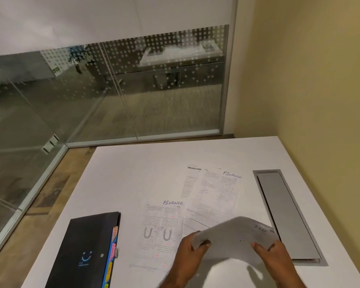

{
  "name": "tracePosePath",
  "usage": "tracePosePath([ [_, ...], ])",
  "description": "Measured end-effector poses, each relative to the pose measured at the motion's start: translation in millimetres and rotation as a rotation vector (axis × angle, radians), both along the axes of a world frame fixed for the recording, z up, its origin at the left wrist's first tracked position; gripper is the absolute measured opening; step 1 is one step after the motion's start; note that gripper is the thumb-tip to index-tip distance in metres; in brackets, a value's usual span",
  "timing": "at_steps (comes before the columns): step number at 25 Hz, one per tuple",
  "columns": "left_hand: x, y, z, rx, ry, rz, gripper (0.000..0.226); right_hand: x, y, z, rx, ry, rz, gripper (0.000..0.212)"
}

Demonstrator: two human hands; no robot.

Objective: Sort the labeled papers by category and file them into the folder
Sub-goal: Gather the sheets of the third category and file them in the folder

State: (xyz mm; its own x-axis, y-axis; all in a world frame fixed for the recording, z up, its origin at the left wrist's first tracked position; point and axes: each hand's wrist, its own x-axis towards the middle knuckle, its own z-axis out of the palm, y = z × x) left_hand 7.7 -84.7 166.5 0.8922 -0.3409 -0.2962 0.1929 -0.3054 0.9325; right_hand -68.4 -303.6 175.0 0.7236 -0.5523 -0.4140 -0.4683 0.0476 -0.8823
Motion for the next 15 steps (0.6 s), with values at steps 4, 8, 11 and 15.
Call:
tracePosePath([
  [4,-3.6,-2.9,-2.3,-0.053,-0.074,-0.034,0.024,-4.2,-1.9,-3.2,-0.002,-0.027,-0.081,0.024],
  [8,-10.1,6.3,-17.3,-0.101,-0.027,-0.027,0.026,-12.0,-5.4,-2.0,-0.036,-0.031,0.017,0.04],
  [11,-14.9,3.3,-22.4,-0.017,-0.02,-0.043,0.019,-16.8,-6.9,-13.6,-0.014,0.015,-0.03,0.028],
  [15,-17.5,1.1,-27.7,-0.036,0.034,0.008,0.018,-17.6,-11.3,-13.8,0.007,-0.019,-0.034,0.028],
])
